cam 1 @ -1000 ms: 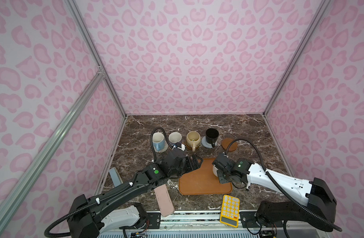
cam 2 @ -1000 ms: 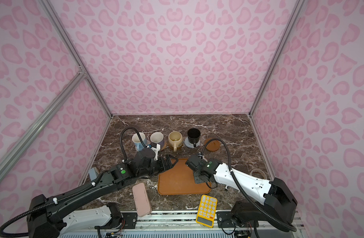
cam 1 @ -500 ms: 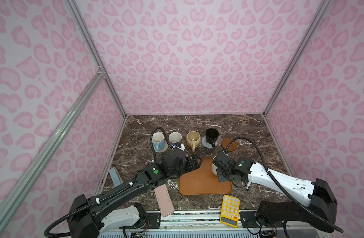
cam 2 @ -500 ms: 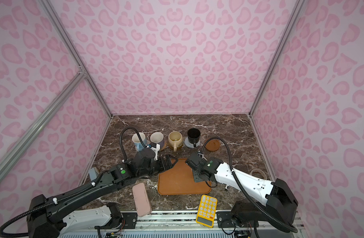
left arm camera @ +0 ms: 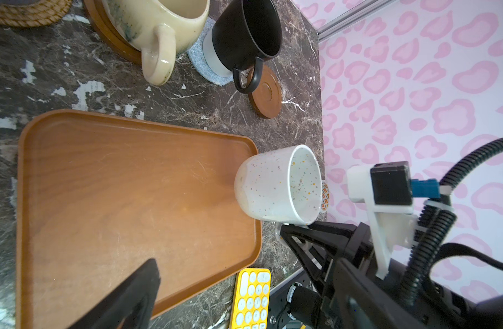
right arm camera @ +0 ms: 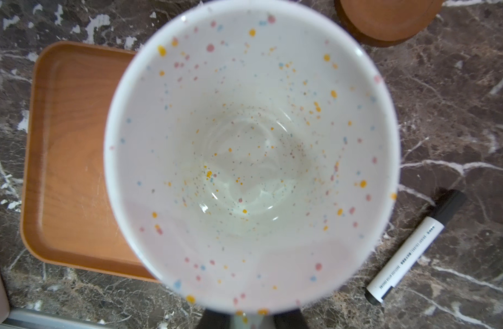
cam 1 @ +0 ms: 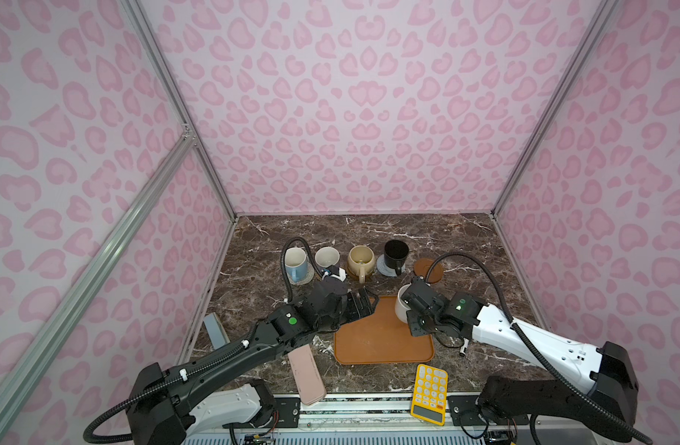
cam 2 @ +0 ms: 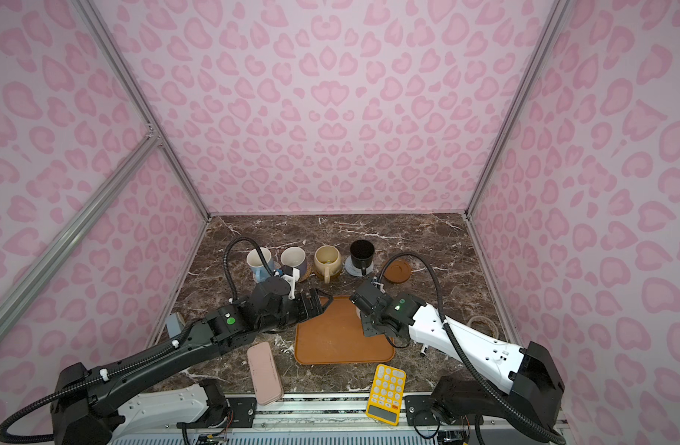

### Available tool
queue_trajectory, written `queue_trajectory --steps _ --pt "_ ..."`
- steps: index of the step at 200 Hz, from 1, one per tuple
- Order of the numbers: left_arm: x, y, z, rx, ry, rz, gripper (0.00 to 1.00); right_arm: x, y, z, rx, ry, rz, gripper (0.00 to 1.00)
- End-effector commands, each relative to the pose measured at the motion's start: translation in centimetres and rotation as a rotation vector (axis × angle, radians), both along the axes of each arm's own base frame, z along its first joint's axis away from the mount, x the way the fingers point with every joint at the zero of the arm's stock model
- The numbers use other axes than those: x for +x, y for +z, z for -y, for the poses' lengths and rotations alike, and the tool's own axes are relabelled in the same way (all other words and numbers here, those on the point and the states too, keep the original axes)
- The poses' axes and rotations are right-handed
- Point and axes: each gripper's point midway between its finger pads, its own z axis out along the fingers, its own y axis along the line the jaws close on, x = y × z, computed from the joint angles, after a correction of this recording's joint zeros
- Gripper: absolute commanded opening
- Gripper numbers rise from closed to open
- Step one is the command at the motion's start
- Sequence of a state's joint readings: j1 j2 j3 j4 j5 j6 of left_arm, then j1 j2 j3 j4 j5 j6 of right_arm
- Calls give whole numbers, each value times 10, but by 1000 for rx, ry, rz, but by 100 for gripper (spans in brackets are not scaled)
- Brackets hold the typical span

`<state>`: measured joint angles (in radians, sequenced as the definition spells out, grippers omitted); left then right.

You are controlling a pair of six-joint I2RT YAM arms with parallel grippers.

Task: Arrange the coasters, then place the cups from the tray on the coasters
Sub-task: 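Lower right gripper into the white speckled mug and close on its rim, then lift the white speckled mug and carry it toward the wooden coaster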

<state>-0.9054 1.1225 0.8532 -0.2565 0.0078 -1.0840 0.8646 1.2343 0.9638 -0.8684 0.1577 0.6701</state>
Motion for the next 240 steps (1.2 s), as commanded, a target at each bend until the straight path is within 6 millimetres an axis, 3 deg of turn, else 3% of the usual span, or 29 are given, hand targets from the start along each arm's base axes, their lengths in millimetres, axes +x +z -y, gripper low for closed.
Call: queue_trajectory --steps 1,42,136,190,236,240 --pt "7 20 9 -41 -16 54 97 10 10 3 19 -15 42 0" --pt "13 38 18 -56 -36 97 97 25 24 17 69 -52 71 0" --pt "28 63 45 -32 -97 130 97 62 51 75 96 -163 108 0" --pt "53 70 54 -41 -100 116 97 92 60 100 111 -229 120 0" --pt "75 75 54 7 -96 115 97 120 53 111 101 -259 116 0" --pt "78 86 57 -7 -98 130 97 122 53 111 100 -260 116 0"
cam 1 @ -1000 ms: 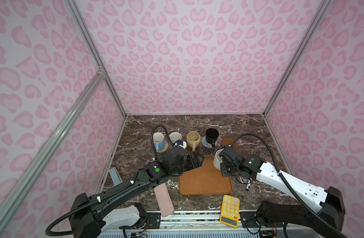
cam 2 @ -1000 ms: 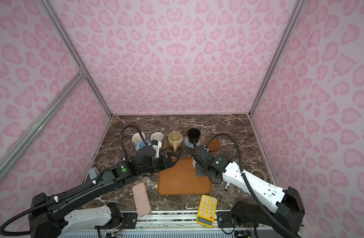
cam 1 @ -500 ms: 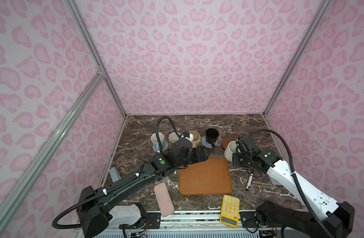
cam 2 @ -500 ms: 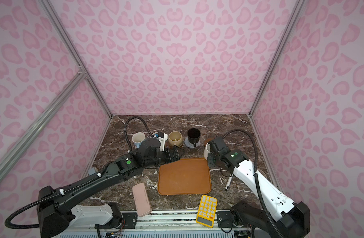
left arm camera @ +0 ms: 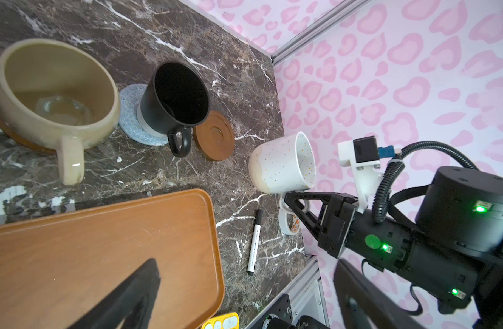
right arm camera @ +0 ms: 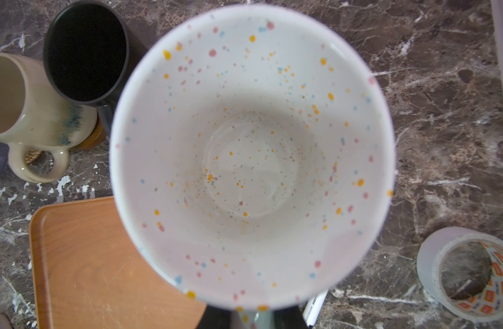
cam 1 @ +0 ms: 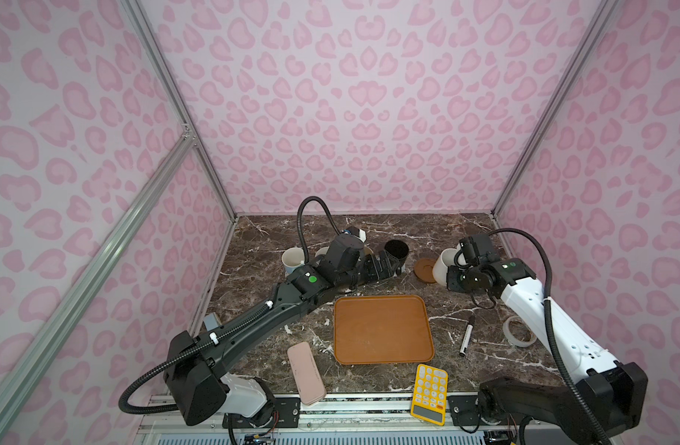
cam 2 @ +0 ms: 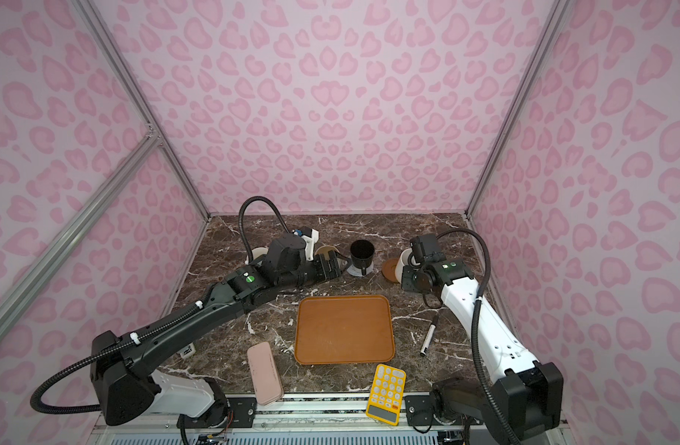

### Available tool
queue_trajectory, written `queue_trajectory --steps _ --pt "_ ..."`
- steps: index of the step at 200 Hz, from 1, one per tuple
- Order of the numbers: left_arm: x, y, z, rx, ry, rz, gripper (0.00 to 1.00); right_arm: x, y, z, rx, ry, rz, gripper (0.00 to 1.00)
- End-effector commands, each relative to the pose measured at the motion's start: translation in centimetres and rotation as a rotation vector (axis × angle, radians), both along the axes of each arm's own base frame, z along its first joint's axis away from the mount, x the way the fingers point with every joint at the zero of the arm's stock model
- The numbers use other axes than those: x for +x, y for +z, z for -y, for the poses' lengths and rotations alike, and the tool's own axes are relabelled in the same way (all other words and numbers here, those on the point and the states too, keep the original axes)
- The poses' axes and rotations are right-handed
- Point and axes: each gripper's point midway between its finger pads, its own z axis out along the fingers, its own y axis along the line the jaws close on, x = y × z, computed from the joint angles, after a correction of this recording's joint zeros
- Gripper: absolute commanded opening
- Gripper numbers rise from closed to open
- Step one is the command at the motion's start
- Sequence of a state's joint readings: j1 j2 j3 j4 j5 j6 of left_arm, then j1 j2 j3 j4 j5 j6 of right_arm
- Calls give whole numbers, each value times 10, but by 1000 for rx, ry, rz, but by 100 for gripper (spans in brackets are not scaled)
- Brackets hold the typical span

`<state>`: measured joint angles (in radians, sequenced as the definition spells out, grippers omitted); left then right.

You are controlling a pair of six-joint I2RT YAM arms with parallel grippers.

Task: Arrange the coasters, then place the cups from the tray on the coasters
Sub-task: 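Lift the white speckled mug and carry it toward the wooden coaster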

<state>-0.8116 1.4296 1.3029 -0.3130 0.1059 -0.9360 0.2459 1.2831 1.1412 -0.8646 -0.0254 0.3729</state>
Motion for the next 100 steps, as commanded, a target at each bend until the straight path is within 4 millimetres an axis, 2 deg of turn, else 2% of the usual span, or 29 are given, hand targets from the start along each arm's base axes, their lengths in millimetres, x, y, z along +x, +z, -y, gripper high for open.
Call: queue_trajectory --steps 1,51,100 --pt "5 9 5 19 -29 14 97 25 8 -2 9 12 71 0" --pt "26 6 14 31 -32 4 97 47 -6 -3 2 20 15 0" --pt "45 -12 25 60 -45 -31 97 68 -20 5 7 -23 0 0"
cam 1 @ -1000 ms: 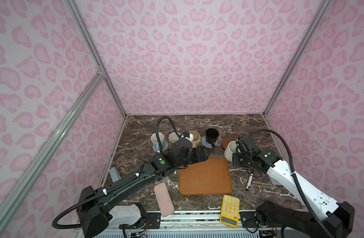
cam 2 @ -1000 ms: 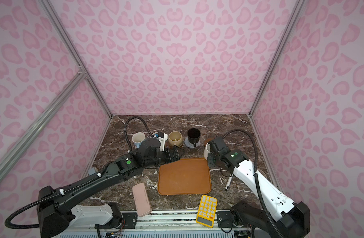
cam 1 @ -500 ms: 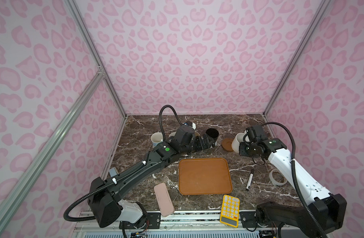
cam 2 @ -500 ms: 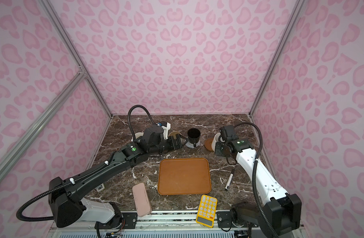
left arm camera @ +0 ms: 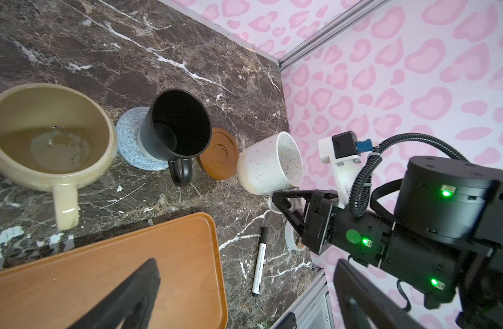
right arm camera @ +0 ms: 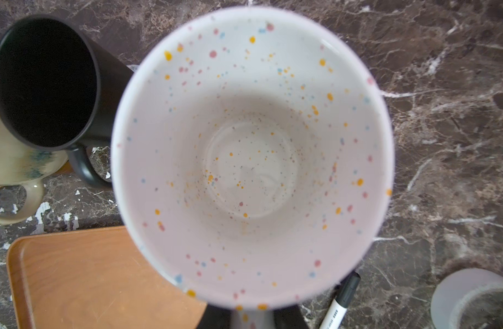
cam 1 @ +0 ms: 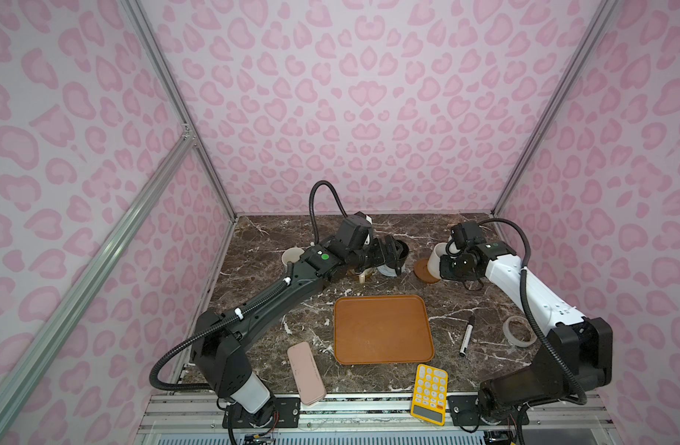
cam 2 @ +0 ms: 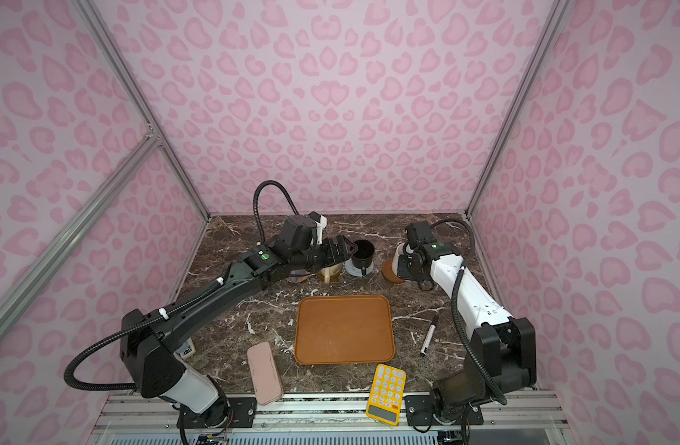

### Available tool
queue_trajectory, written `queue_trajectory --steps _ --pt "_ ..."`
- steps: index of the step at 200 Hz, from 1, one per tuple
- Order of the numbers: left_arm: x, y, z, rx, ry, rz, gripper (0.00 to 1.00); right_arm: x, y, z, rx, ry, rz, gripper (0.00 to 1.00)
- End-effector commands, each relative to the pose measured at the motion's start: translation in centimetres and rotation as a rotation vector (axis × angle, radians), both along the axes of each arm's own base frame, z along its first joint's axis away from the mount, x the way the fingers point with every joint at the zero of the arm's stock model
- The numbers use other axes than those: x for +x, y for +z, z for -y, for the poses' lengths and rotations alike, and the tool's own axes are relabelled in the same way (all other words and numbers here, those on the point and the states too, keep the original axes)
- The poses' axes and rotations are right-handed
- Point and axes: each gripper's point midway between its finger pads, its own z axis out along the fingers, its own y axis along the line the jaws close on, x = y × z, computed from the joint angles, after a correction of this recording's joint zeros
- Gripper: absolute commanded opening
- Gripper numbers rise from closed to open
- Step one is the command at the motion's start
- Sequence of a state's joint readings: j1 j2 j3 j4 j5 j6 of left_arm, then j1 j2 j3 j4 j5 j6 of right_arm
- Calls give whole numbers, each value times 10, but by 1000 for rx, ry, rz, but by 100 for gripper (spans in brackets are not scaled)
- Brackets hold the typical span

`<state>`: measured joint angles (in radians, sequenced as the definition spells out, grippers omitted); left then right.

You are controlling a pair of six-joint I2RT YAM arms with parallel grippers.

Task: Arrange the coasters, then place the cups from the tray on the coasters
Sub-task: 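Lift the white speckled mug and carry it toward the wooden coaster, then lower the white speckled mug onto the wooden coaster with right gripper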

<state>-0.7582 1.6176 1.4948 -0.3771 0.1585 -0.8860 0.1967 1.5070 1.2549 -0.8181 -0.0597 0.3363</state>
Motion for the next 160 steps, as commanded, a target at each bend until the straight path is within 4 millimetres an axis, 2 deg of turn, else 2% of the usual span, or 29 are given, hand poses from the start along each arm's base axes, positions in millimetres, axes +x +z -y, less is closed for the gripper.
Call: queue_trajectory --steps 1,35,62,160 --pt "5 -4 7 12 -27 -4 97 22 4 5 7 -24 66 0" --pt "14 -17 16 24 -44 -37 97 34 -7 9 -17 -25 45 0" --pt "17 -15 27 -6 -79 -23 97 43 -13 13 -45 -26 37 0" --pt "19 -26 20 43 -45 -44 97 64 -34 11 -70 0 15 0"
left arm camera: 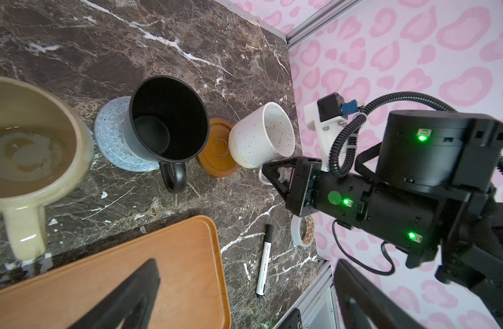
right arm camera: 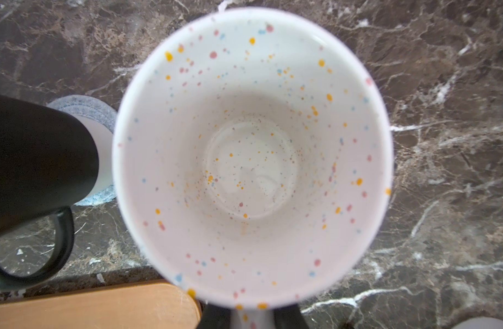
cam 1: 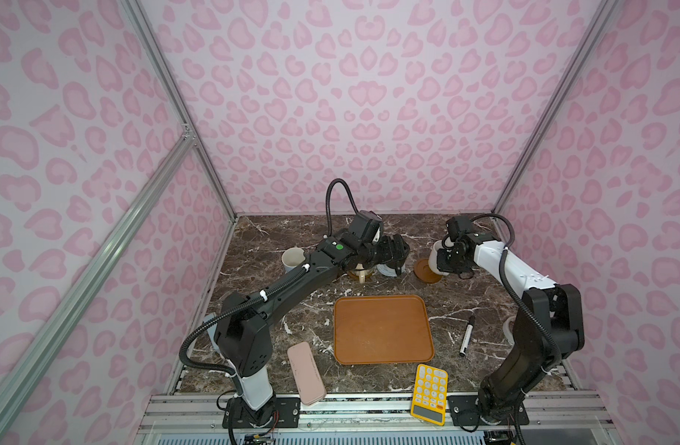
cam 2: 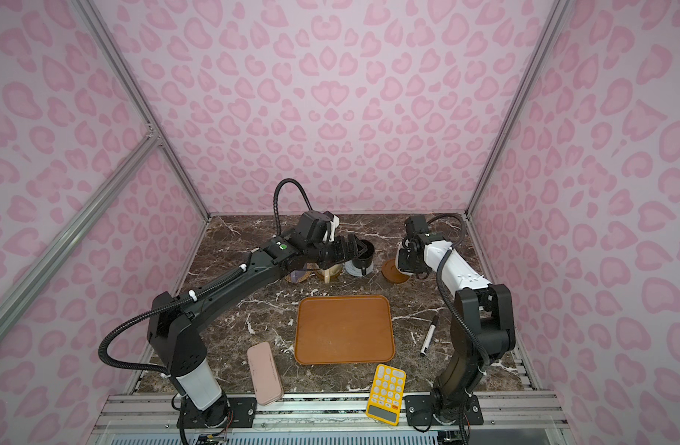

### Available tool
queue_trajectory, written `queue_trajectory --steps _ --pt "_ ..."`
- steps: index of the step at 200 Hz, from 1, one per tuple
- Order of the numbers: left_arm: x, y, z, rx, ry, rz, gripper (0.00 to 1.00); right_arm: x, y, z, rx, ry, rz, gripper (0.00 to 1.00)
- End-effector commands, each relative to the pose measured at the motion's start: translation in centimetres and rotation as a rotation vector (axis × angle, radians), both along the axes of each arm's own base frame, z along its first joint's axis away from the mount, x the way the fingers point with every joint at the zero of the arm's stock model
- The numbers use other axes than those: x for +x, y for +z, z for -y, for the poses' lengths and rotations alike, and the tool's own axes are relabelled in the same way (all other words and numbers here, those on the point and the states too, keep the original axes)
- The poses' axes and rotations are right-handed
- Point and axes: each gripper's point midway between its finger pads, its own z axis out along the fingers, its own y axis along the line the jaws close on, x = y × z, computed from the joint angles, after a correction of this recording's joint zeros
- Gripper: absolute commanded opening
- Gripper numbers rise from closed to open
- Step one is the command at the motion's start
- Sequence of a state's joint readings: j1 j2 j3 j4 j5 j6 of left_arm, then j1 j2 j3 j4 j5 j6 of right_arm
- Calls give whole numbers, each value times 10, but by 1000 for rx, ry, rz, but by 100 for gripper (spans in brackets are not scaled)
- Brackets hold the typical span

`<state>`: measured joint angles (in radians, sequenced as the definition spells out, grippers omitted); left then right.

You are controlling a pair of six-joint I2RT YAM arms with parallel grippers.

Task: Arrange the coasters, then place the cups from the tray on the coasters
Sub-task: 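Lower the white speckled mug onto the wooden coaster with right gripper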

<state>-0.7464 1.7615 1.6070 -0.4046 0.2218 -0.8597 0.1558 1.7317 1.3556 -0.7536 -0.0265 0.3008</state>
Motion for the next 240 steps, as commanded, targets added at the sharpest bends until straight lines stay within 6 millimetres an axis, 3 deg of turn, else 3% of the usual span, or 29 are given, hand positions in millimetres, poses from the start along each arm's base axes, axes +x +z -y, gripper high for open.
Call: queue_trajectory --steps 1,73,219,240 --pt "1 -3 -4 17 8 7 97 18 5 -3 -16 23 67 0" --pt "-4 -11 -10 26 21 -7 97 21 -2 -26 -96 103 45 0" --pt "-14 -17 -24 33 42 -9 97 0 -23 -25 -113 81 3 0" --pt "-17 -18 -26 35 41 -11 97 -2 -28 -28 -95 88 -11 10"
